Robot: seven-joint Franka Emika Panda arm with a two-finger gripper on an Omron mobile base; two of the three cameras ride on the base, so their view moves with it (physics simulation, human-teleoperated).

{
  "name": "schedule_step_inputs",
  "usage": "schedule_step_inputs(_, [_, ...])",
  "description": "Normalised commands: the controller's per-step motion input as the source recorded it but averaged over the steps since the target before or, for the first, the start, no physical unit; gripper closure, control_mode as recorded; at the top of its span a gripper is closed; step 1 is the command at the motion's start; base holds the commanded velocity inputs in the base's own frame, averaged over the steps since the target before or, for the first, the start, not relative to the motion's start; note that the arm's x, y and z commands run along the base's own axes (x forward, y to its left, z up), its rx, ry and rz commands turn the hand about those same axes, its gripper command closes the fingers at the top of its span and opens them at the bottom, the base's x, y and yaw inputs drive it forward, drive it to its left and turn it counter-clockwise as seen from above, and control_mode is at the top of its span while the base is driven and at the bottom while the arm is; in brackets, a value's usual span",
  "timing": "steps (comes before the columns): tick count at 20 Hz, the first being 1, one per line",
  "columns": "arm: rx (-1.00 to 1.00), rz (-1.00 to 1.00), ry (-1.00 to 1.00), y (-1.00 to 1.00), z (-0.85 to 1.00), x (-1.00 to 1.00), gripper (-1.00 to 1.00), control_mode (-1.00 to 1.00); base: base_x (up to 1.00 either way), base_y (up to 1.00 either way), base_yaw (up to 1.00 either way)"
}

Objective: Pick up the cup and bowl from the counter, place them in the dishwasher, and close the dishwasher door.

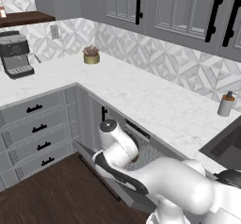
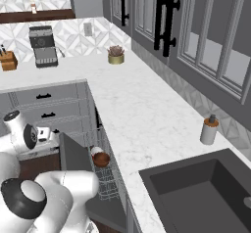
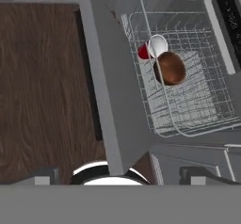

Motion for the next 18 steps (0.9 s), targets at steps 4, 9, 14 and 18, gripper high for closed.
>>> schedule_step_inputs(4, [-0.13,-0.08,-0.09,0.39,-0.39,0.00,-1.00,-1.00,0.00,0.00,0.00])
schedule_step_inputs(9, [-0.14,-0.05,-0.02,0.18,-0.42,0.02,-1.00,-1.00,0.00,0.00,0.00])
schedule_step_inputs(14, [-0.18,-0.07,-0.01,0.20,-0.38,0.16,-1.00,-1.00,0.00,0.00,0.00])
schedule_step_inputs(18, [-0.17,-0.03,0.00,0.17,-0.39,0.21,-1.00,-1.00,0.00,0.00,0.00])
